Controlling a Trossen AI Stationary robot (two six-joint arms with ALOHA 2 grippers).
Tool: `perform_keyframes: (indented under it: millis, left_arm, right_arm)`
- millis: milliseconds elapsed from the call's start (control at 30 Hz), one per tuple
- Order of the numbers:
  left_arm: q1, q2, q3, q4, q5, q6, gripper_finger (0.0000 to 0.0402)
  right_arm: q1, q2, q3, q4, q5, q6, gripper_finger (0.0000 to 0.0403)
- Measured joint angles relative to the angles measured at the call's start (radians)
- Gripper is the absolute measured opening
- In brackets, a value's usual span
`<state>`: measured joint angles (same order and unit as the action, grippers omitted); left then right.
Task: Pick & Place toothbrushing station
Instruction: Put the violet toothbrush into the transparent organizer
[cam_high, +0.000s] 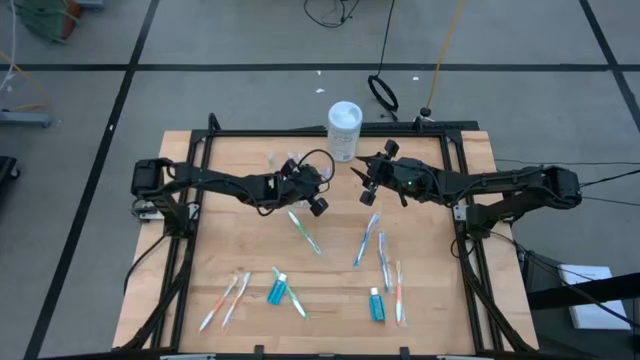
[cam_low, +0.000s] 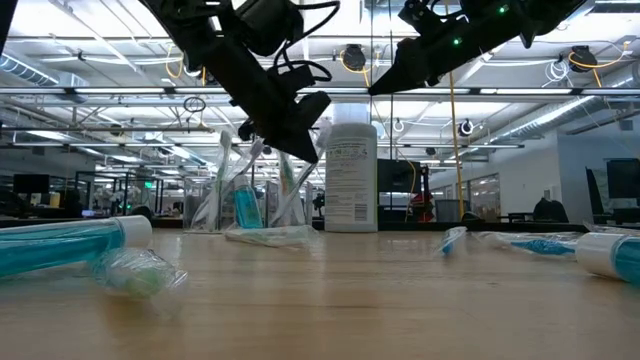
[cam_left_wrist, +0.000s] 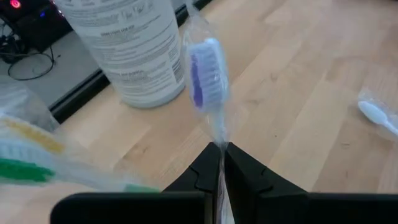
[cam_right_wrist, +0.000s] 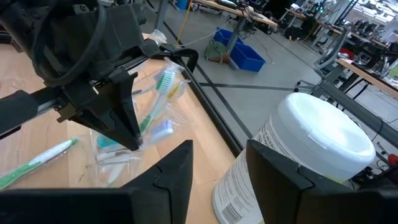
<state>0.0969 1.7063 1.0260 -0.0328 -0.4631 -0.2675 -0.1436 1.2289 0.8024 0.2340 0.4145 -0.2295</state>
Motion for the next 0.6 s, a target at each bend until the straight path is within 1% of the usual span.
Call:
perform_keyframes:
  millis: [100,333,433,533,600]
  left_arm:
    - [-0.007,-0.007,0.000,-0.032,0.000,0.003,0.0021]
    - [-0.028,-0.080,-0.001,-0.083,0.004,0.001,0.0022]
    - [-0.029,-0.093,-0.001,-0.123,0.040,0.001,0.0023]
    - [-0.023,-0.094,-0.001,-0.166,0.091,-0.011,0.0036]
    - [-0.019,-0.094,-0.001,-0.186,0.100,-0.025,0.0054]
  right_arm:
    - [0.000,0.000,0.000,0.000,0.000,0.001,0.0139]
    - [0.001,0.000,0.000,-0.006,0.000,0.001,0.0139]
    - [0.001,0.000,0.000,-0.008,0.000,0.001,0.0139]
    - [0.001,0.000,0.000,-0.010,0.000,0.001,0.0139]
    - [0.001,0.000,0.000,-0.010,0.000,0.001,0.0139]
